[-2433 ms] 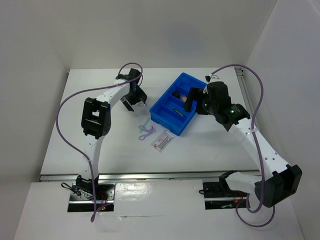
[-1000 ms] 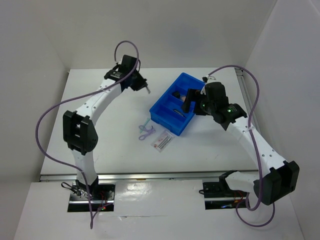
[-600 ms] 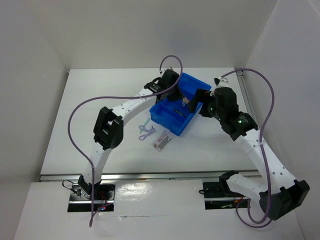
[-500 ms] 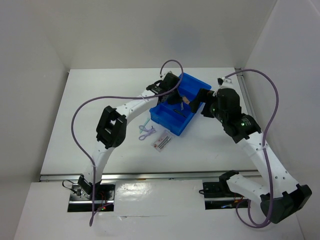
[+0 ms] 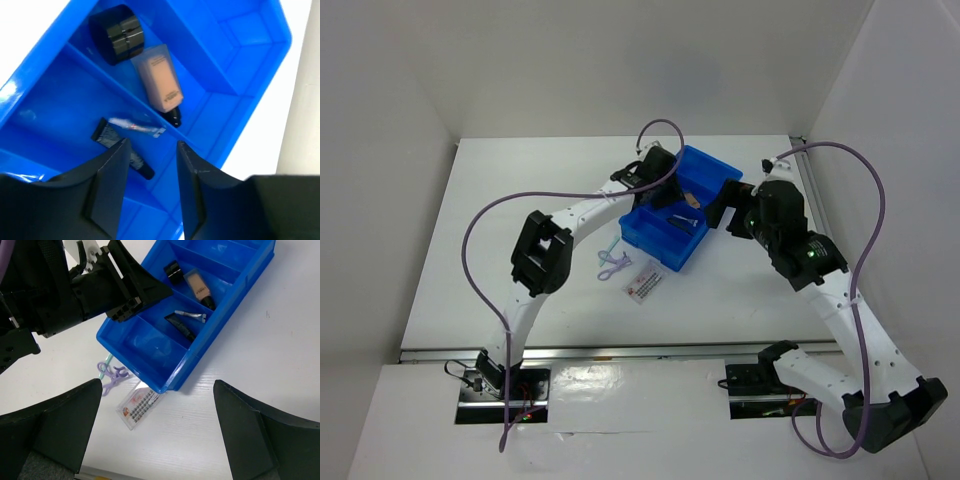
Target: Organize the makeup
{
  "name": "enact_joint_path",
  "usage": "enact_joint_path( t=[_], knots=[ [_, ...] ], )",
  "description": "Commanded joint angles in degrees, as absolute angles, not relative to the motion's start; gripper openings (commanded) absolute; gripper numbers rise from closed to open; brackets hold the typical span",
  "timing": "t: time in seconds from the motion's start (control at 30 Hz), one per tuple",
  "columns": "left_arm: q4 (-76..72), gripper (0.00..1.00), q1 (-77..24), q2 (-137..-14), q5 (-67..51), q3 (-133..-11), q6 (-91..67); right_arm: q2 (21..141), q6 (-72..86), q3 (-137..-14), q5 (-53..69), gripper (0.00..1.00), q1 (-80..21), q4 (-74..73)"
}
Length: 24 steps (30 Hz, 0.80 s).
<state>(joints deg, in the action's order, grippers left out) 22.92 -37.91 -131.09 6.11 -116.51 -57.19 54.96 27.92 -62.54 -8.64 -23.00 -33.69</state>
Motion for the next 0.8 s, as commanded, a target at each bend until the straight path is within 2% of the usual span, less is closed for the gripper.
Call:
enact_joint_path(
  t=[0.0,0.1,0.23,0.3,0.43,0.6,0.7,0.77],
  knots=[
    [20.7,0.55,-37.9,-127.7,8.3,-115.0,-54.5,54.4,28.7,-62.5,-9.8,1.00,-23.4,-33.1],
    [22.8,0.55,-37.9,-124.6,9.0,-114.4,-53.3,54.4,28.7,-62.0,-9.2,1.00,-23.4,-32.5],
    [27.5,0.41,-37.9,-115.5,16.2,-110.1,-50.8,56.7,27.9,-62.5,-7.3,1.00,-23.4,-32.5],
    [30.0,0.41,-37.2,-107.5,22.8,-103.8,-48.2,57.6,27.9,-62.5,-4.4,0.98,-23.9,-31.5],
    [34.3,0.41,-29.6,-93.3,25.2,-90.2,-45.7,61.2,27.9,-60.0,2.2,0.95,-25.8,-26.5],
    [39.9,0.41,-15.8,-80.0,22.4,-79.0,-43.8,71.3,30.9,-61.1,-4.4,0.95,-40.8,-24.0],
    [39.9,0.42,-12.0,-74.3,20.5,-77.0,-42.4,79.8,32.2,-64.0,-6.2,0.95,-48.3,-21.6],
    [39.9,0.42,-10.2,-72.7,19.3,-76.2,-41.6,85.4,32.8,-64.5,-5.6,0.89,-49.7,-19.2]
  ],
)
